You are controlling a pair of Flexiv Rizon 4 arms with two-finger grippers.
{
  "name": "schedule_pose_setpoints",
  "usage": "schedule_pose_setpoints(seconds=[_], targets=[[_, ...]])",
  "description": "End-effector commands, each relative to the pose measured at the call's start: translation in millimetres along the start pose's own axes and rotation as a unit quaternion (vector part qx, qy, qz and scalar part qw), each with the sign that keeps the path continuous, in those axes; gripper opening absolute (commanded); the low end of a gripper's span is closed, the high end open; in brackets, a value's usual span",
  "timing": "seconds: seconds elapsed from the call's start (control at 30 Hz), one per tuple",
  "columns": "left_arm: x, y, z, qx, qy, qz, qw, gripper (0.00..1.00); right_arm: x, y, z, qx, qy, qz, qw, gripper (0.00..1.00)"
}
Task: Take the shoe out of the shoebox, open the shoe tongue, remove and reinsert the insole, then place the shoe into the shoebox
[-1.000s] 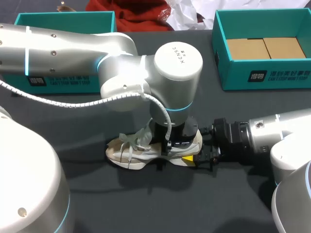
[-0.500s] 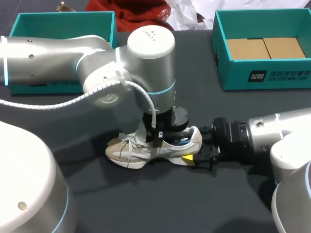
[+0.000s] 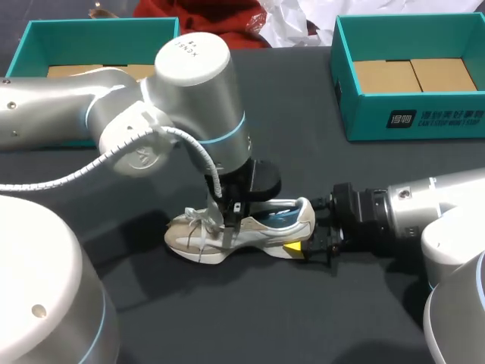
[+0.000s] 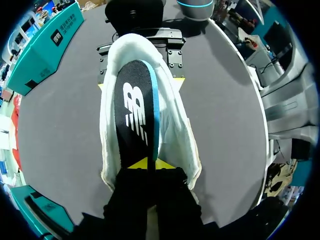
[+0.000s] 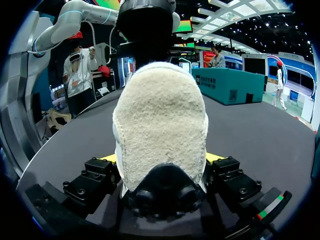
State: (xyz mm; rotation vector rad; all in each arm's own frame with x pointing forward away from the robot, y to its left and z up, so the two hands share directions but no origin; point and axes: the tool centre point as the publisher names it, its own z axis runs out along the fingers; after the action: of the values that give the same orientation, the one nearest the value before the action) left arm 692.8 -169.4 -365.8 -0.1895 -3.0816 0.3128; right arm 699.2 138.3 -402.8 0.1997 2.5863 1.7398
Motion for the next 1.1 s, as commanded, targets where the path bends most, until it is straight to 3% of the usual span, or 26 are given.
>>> schedule_pose_setpoints(seconds=[0.03,0.43,0.6,1.1], targets=[[6.0,5.3,-4.2,0.029,-0.009,0.001,1.0,0.0,1.1,0.2,0.0,0.002,-0.001,0.0,1.0,0.0],[5.1,8.1,-16.4,0.087,-0.031,-0.018,0.996,0.0,1.1,0.2,0.0,0.002,-0.001,0.0,1.0,0.0],[2.3,0.4,-25.8,0.105,-0.046,-0.013,0.993,0.0,1.1,0.2,0.0,0.002,-0.001,0.0,1.0,0.0],[-10.5,-35.2,-22.6,0.089,-0.063,-0.008,0.994,0.0,1.1,0.2,0.0,0.002,-0.001,0.0,1.0,0.0]])
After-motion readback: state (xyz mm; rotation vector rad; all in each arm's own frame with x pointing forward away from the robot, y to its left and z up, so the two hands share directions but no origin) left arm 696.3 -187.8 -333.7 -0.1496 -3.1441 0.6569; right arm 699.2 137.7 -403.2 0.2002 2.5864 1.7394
